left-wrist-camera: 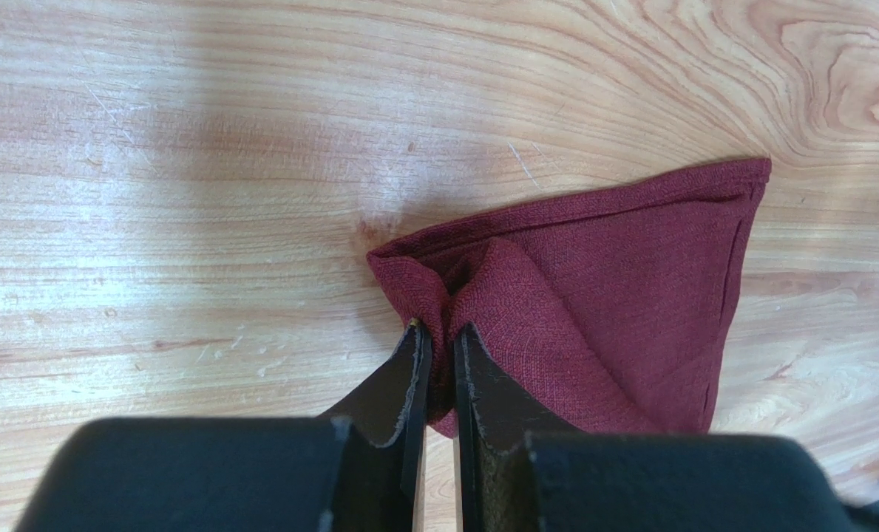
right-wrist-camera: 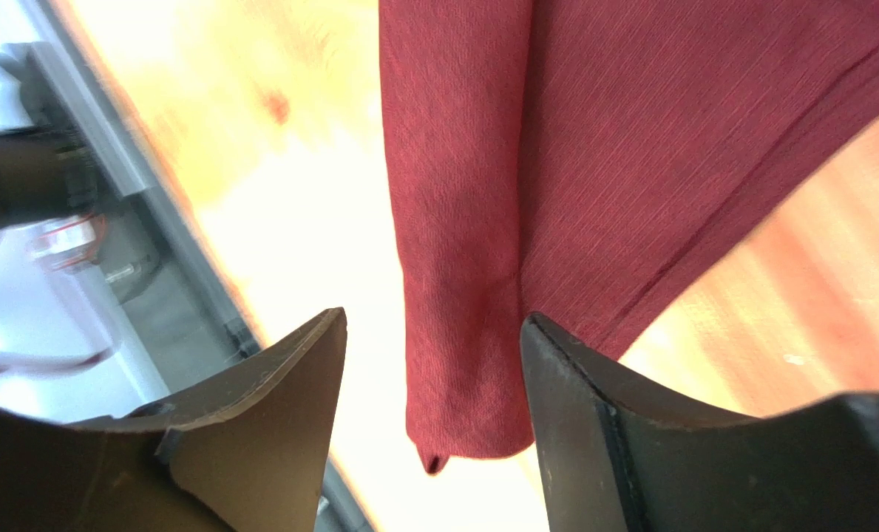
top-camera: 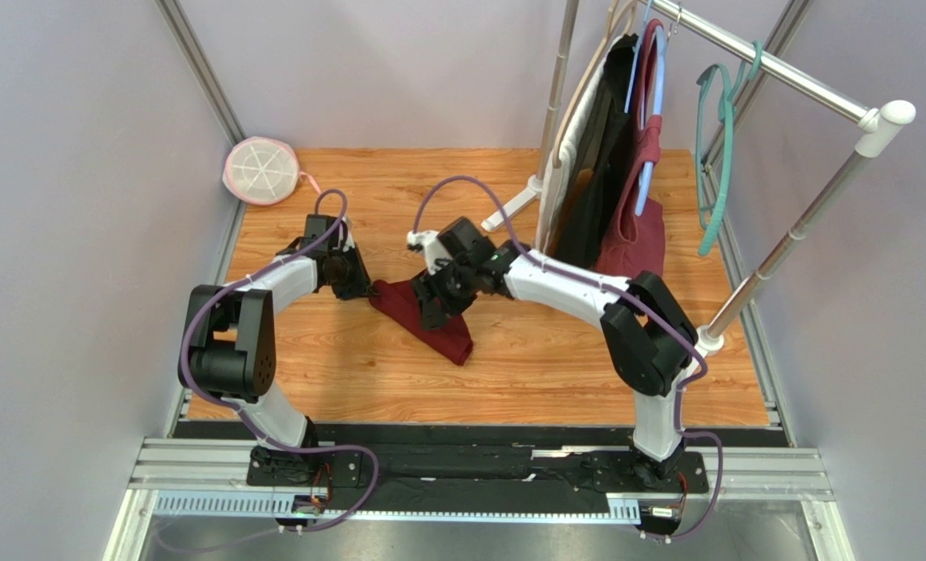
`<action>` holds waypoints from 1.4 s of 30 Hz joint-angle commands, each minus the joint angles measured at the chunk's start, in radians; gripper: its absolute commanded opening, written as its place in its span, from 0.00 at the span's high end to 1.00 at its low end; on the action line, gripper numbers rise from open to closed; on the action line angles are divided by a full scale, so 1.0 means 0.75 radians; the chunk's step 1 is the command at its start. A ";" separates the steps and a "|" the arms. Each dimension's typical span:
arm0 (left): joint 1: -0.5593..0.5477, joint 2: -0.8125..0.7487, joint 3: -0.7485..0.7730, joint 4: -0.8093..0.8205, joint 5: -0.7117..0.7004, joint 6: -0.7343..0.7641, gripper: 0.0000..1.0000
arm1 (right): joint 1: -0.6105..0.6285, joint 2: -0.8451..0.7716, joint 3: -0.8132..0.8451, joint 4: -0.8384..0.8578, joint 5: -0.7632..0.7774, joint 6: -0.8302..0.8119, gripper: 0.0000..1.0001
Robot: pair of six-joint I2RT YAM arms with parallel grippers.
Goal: Fold the napkin, place the utensils inside, and roll it up
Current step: Roll the napkin with the utensil
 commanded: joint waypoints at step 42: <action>0.006 -0.269 -0.047 0.054 -0.078 0.003 0.27 | 0.032 0.201 -0.013 0.216 -0.153 0.124 0.78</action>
